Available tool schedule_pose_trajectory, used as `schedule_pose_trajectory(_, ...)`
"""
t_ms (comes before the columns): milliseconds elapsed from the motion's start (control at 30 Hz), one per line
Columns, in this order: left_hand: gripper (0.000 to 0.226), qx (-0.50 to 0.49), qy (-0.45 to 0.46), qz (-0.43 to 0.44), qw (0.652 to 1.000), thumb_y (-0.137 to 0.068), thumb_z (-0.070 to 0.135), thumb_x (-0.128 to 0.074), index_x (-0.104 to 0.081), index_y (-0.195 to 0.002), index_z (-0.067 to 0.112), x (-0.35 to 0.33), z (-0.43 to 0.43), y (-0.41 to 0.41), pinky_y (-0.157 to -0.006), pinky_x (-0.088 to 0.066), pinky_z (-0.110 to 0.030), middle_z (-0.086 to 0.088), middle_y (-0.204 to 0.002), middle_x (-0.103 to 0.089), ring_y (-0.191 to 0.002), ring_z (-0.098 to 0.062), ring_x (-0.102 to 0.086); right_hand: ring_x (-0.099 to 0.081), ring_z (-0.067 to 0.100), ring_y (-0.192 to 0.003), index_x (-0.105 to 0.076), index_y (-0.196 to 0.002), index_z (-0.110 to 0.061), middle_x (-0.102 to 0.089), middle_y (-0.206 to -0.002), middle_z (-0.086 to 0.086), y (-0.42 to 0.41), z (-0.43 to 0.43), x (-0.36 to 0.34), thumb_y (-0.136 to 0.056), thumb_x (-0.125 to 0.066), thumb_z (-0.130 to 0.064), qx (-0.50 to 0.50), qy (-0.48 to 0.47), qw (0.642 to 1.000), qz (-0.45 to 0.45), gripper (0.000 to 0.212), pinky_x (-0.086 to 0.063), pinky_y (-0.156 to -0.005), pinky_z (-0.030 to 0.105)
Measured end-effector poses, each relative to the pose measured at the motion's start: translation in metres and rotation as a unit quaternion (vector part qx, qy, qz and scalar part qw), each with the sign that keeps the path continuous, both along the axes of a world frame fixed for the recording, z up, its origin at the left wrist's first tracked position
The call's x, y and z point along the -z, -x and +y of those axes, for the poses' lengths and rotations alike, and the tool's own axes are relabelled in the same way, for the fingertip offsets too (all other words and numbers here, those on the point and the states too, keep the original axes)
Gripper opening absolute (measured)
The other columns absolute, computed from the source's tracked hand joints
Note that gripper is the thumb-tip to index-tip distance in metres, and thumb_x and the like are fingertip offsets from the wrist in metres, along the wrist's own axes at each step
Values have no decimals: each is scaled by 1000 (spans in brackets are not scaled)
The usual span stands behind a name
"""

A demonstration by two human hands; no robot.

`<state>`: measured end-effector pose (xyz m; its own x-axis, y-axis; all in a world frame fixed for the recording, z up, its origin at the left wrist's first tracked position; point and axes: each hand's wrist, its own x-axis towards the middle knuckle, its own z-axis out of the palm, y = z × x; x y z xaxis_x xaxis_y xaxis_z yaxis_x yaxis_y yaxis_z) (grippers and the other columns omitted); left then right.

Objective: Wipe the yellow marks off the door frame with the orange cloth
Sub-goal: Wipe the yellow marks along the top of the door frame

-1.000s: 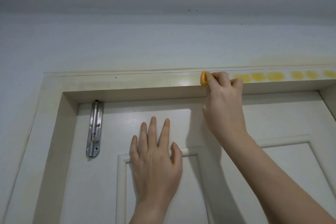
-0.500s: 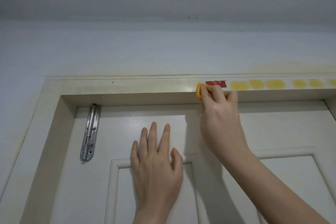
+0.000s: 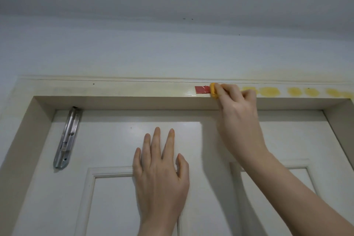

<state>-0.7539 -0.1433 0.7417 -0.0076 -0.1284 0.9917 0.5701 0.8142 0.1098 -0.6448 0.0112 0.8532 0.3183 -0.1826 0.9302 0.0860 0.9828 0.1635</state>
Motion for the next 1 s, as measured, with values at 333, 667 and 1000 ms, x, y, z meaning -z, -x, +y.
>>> schedule_pose_trajectory(333,65,14,0,-15,1000,-104,49,-33,-33,-168,39,-1,31,-10,-135,-16,-48,5,-180,-23,-168,-21,-15,-27,22,-86,-63,-135,-7,-65,-118,7,-7,20,-7,-81,-50,12,-2,10,1000,-7,59,-37,-80,37)
schedule_pose_trajectory(667,67,5,17,-13,1000,-104,49,-31,-28,-170,39,2,36,-12,-136,-14,-48,4,-181,-19,-169,-21,-12,-26,22,-87,-63,-136,-9,-64,-119,4,-9,34,-8,-84,-53,12,1,0,1000,-3,57,-34,-79,34)
schedule_pose_trajectory(1000,66,-5,33,-11,999,-105,48,-30,-26,-171,39,4,39,-11,-136,-9,-46,3,-181,-20,-169,-20,-8,-28,23,-88,-64,-137,-8,-66,-120,5,-8,30,-5,-80,-54,14,-10,-28,1000,-7,62,-35,-80,35)
